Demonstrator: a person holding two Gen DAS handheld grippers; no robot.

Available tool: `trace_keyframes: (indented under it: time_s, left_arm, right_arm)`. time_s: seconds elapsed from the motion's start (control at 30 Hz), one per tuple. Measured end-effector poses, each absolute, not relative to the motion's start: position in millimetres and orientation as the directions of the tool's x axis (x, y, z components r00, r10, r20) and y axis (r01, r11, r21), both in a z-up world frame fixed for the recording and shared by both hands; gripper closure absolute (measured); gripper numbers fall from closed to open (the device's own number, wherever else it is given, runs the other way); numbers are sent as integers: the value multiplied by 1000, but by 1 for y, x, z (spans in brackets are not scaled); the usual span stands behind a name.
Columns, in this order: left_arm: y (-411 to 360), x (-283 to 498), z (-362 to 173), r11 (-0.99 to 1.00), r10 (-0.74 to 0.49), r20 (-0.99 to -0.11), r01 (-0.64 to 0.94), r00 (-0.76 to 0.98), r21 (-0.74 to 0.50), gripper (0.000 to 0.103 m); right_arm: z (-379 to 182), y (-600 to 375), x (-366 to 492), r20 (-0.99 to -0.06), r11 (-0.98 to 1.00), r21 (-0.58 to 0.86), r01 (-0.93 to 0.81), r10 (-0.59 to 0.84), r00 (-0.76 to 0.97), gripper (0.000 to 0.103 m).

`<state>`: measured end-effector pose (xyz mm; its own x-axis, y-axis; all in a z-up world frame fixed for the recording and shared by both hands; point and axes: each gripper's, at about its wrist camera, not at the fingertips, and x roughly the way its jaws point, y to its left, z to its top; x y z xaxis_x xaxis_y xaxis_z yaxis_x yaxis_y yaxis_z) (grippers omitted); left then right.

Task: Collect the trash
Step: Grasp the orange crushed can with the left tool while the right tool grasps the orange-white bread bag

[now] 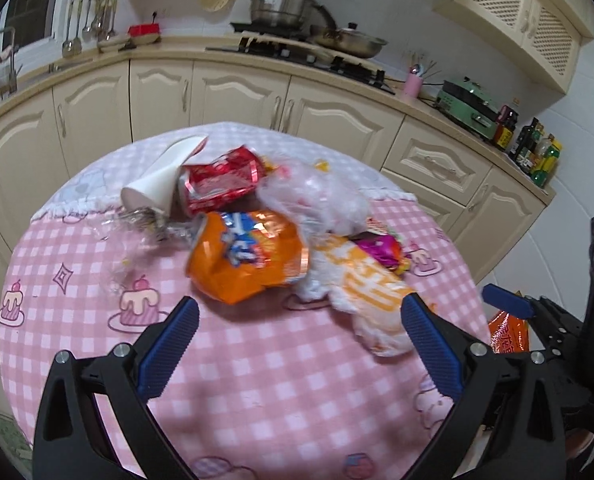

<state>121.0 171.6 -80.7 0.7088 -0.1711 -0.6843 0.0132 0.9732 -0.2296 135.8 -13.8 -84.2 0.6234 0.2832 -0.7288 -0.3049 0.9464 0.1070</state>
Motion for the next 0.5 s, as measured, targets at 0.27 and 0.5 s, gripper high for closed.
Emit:
trace_keyframes:
  time_s: [0.27,0.5]
  left_arm:
    - [203,134,-94,962,-180,-707,-28,684,-271,4]
    - [211,149,-102,950,-200,-728,-52,656,-308,4]
  right_arm:
    - [-102,18,162,-760,920,164,-355,347,549,20]
    - [-108,23,167,-768,888,238,-393,419,484,60]
